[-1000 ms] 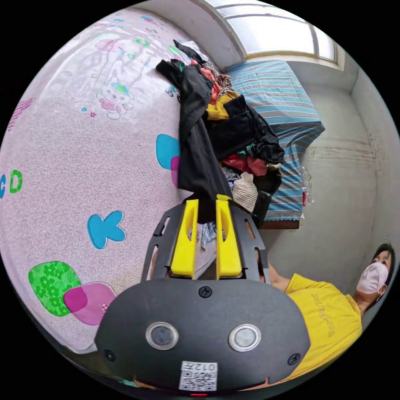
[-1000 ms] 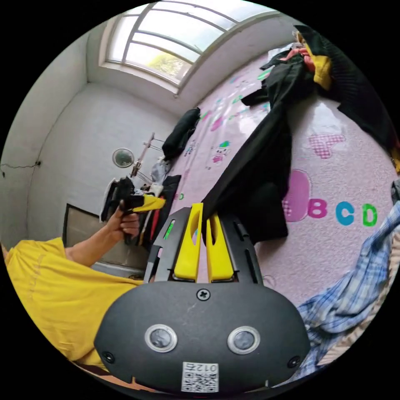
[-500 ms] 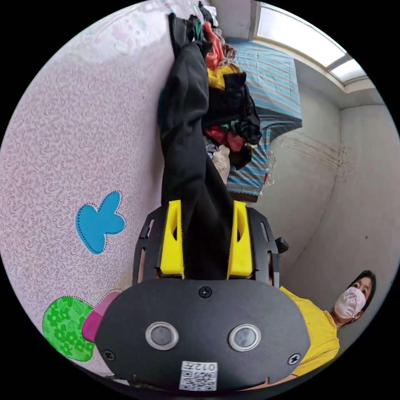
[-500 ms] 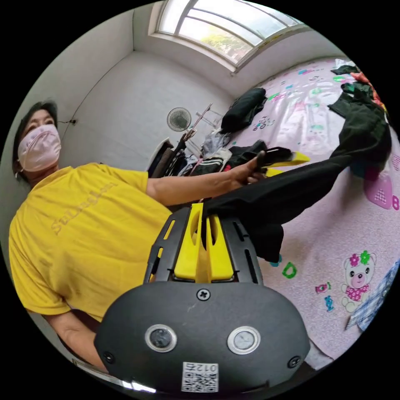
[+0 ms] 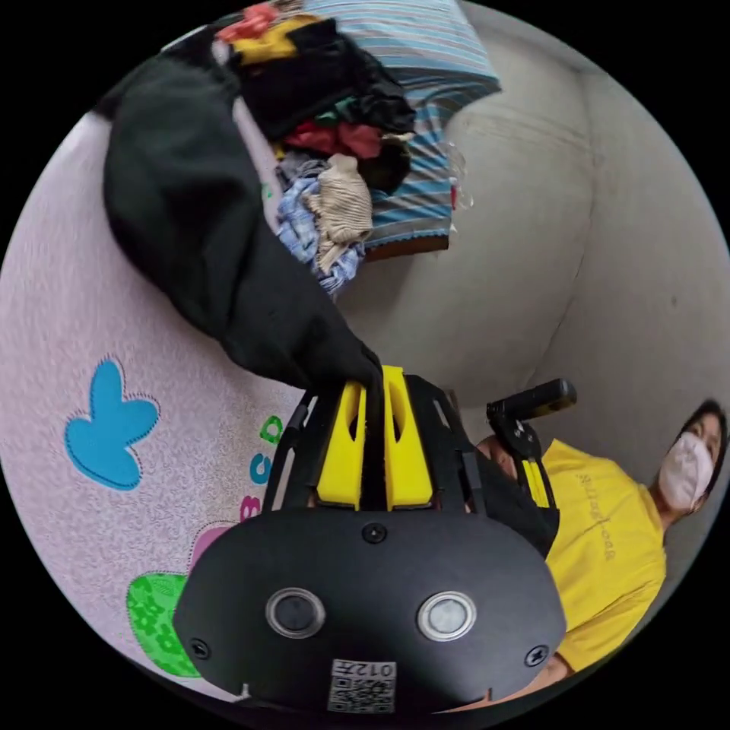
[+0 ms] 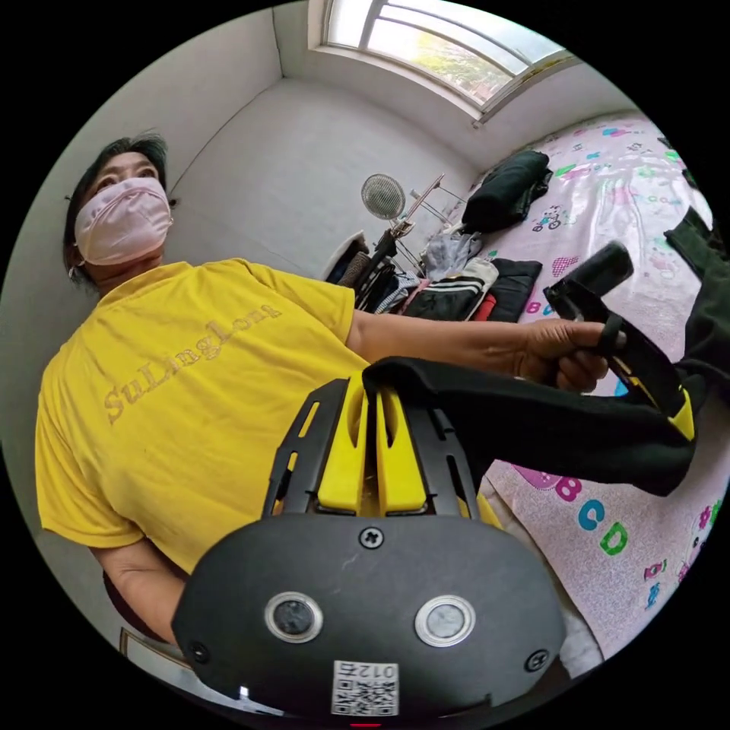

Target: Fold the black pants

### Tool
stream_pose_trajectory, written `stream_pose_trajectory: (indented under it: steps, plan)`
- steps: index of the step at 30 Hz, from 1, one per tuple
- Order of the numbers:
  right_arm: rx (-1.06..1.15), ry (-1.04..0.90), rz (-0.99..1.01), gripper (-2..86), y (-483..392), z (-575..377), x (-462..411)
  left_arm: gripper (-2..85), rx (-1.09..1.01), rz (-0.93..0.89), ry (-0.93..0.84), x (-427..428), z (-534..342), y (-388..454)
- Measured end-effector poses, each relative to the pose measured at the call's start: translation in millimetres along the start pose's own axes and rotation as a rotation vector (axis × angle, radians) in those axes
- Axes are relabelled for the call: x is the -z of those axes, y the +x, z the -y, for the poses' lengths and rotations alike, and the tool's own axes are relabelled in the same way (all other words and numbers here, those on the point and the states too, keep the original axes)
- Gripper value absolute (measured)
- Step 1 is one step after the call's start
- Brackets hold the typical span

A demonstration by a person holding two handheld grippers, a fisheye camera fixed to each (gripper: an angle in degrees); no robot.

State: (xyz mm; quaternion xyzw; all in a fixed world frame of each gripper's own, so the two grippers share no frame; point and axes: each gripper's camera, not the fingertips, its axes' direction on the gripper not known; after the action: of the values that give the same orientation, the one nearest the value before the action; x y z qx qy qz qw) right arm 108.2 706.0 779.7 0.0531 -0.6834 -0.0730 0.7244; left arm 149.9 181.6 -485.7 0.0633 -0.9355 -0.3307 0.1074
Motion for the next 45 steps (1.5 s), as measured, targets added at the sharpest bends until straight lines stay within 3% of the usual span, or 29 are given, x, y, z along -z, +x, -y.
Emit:
stream_pose_trajectory:
  steps: [5,8,15,19,27,33,37,39,43,45]
  plan:
    - [-0.077,-0.085,-0.066,1.2,19,0,-22,6.4,-0.361,-0.065,0.091,56,-20,77]
    - [-0.150,-0.047,-0.089,1.1,35,-5,-18,6.4,-0.466,-0.048,0.153,88,-36,110]
    - [-0.222,0.089,-0.069,2.0,72,-8,-6,6.5,-0.479,-0.001,0.214,116,-74,131]
    - [-0.311,0.110,-0.130,2.4,106,-9,0,6.5,-0.464,0.075,0.157,111,-96,141]
    - [-0.751,0.595,-0.349,7.0,214,-29,64,6.7,-0.419,0.313,-0.134,59,-136,161]
    - [-0.979,0.826,-0.114,10.1,314,-24,42,6.8,-0.403,0.263,-0.122,17,-155,186]
    - [-1.009,0.876,-0.132,4.4,333,-10,30,7.1,-0.391,0.310,-0.182,-15,-165,208]
    - [-0.922,0.894,-0.184,3.0,327,4,31,7.6,-0.337,0.328,-0.181,-25,-169,211]
    - [-0.646,0.866,-0.199,2.2,302,35,47,10.5,-0.065,0.330,0.053,-16,-181,202]
    - [-0.375,0.676,-0.264,2.0,269,73,48,12.1,0.050,0.393,0.207,-6,-191,208]
